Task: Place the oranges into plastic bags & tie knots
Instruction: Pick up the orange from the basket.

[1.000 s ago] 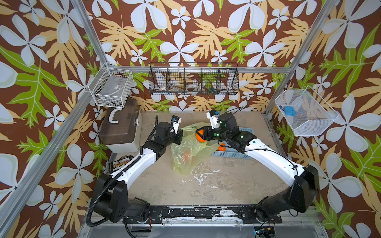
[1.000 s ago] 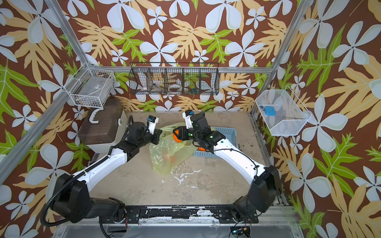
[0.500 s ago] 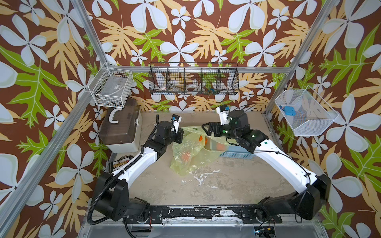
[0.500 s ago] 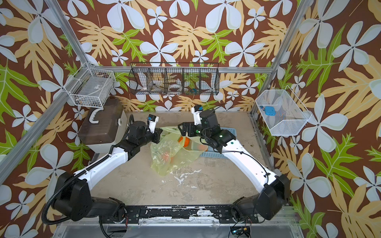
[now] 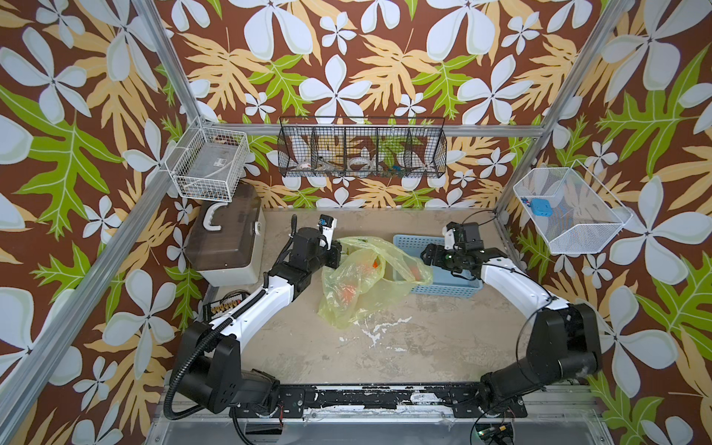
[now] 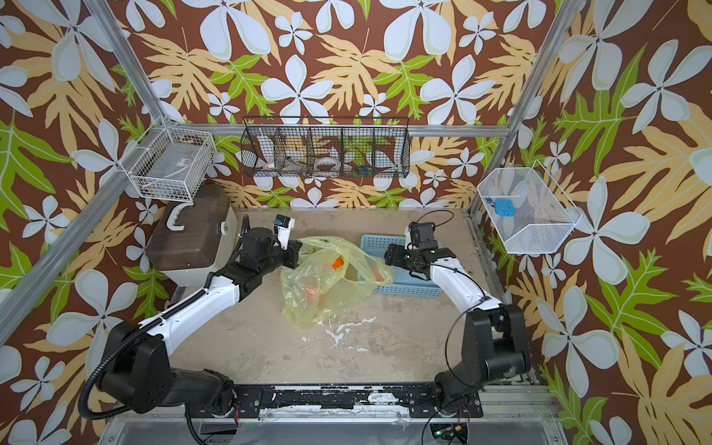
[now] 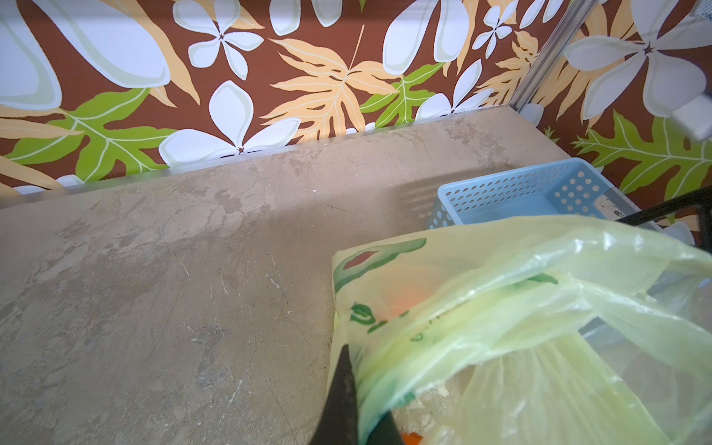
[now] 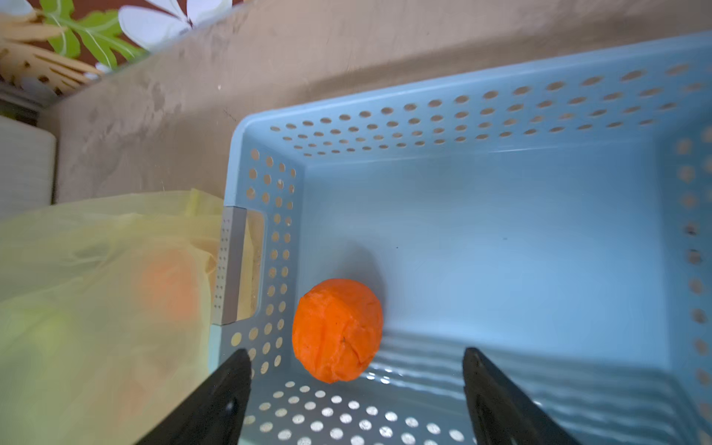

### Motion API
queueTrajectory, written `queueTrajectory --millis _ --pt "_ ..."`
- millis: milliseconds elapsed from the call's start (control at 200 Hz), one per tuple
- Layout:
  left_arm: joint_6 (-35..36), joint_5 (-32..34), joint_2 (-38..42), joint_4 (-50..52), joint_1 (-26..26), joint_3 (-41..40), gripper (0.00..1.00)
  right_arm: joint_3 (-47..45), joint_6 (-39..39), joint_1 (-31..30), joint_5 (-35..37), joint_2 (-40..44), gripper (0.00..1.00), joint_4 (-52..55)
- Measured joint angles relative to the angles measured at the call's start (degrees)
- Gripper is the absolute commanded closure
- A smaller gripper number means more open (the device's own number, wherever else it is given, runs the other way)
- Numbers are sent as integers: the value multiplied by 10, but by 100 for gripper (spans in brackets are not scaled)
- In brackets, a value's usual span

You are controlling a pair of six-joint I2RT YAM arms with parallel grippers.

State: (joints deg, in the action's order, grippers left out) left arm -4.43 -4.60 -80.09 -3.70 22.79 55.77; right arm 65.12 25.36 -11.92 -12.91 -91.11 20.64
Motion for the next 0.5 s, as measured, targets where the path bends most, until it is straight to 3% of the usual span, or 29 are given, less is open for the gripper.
queueTrajectory --millis 140,375,440,500 --pt "0 0 -2 0 0 0 100 26 -3 -34 -4 -62 12 -6" --pt "-3 0 -2 0 0 2 100 33 -1 -38 -3 -136 13 -17" --pt "-4 -1 -4 0 0 5 100 34 -1 -38 -5 -146 18 -19" --pt "-4 -2 -5 0 0 7 100 34 -1 -39 -9 -152 28 -22"
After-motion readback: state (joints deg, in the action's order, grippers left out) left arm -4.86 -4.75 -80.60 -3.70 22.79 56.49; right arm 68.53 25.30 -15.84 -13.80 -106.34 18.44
